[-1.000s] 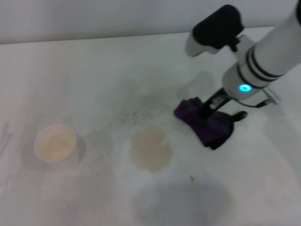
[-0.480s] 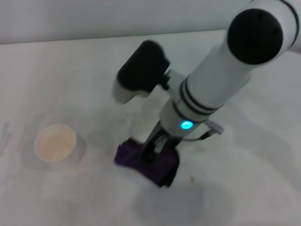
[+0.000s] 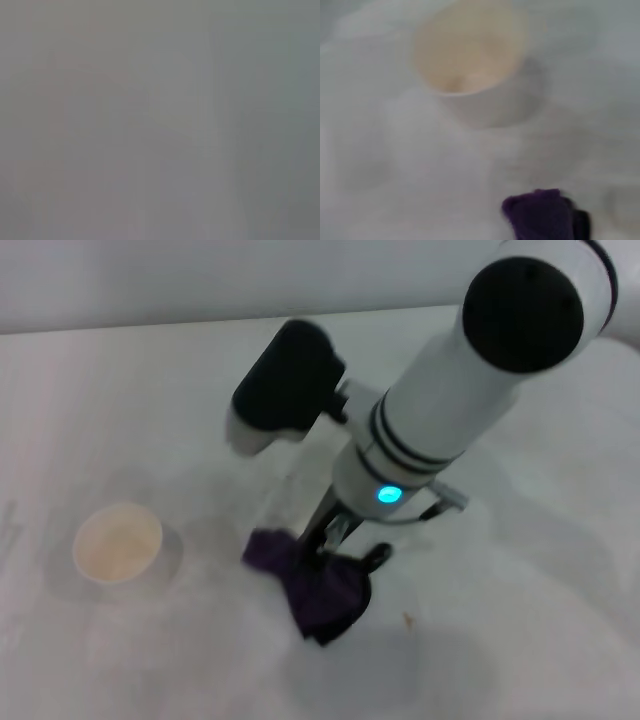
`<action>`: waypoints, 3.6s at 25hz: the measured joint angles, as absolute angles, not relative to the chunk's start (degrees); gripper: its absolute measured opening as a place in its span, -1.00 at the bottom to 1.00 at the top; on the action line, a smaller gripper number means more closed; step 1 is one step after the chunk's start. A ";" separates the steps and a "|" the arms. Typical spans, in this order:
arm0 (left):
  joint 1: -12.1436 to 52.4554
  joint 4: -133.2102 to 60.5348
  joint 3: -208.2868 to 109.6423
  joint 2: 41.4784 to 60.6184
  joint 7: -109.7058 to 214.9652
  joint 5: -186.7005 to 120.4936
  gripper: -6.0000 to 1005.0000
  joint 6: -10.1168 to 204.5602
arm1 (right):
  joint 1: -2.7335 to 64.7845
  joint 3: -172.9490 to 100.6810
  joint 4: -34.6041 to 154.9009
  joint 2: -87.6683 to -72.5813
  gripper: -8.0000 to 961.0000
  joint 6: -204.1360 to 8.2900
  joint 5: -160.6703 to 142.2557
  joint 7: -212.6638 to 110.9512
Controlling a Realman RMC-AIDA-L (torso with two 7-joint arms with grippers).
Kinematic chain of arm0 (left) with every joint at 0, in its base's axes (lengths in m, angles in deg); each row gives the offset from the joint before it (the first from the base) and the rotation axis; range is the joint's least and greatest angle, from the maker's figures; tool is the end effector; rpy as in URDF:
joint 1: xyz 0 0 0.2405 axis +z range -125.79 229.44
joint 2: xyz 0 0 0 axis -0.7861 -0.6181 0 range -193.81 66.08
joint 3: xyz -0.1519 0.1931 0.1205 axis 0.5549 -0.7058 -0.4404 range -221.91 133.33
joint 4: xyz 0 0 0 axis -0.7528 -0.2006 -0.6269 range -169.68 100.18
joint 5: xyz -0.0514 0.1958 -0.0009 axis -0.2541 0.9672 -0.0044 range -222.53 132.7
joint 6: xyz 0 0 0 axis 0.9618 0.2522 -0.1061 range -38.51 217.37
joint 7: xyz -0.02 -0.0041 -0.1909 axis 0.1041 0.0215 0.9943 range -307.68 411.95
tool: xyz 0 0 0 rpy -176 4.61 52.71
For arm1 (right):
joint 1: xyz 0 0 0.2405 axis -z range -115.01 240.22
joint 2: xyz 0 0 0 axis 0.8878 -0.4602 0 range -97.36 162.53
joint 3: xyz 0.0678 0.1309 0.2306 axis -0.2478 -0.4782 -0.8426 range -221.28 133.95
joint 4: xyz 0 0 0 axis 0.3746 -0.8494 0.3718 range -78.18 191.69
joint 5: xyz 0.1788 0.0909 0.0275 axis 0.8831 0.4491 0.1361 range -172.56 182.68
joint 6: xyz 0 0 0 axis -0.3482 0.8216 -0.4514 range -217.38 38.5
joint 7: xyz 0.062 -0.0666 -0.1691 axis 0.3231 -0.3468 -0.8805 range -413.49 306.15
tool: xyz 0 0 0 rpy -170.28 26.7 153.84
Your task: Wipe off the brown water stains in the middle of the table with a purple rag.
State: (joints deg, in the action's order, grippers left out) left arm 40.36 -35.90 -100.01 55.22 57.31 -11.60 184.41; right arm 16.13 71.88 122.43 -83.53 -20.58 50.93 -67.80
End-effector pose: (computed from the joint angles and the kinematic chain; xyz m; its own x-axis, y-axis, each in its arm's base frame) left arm -0.3545 0.2701 0.0234 0.7913 -0.2672 0.5499 0.5440 -0.1026 -0.8328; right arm 0.1598 0.3448 -0.1594 0.7910 -0.5237 0.3163 -0.4291 -0.8434 -0.3233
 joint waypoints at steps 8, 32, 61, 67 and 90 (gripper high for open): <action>40.57 -35.89 -100.01 55.22 57.32 -11.61 0.78 184.36 | 13.49 66.10 114.95 -83.52 -0.78 -19.76 36.85 -63.40; 40.41 -35.54 -100.36 55.32 57.32 -11.07 0.78 184.58 | 14.20 76.83 120.78 -83.57 -0.71 -22.57 57.60 -71.05; 38.79 -35.86 -100.09 55.22 57.32 -11.52 0.78 183.89 | 28.76 41.78 128.55 -82.65 -0.62 -11.23 24.50 -72.29; 38.13 -35.89 -100.10 55.20 57.32 -11.52 0.78 183.29 | 28.78 39.18 126.05 -82.58 -0.60 -13.07 24.40 -74.18; 36.96 -36.68 -100.00 55.13 57.32 -11.51 0.78 181.26 | 30.65 21.49 127.05 -82.52 -0.19 -17.25 29.17 -83.20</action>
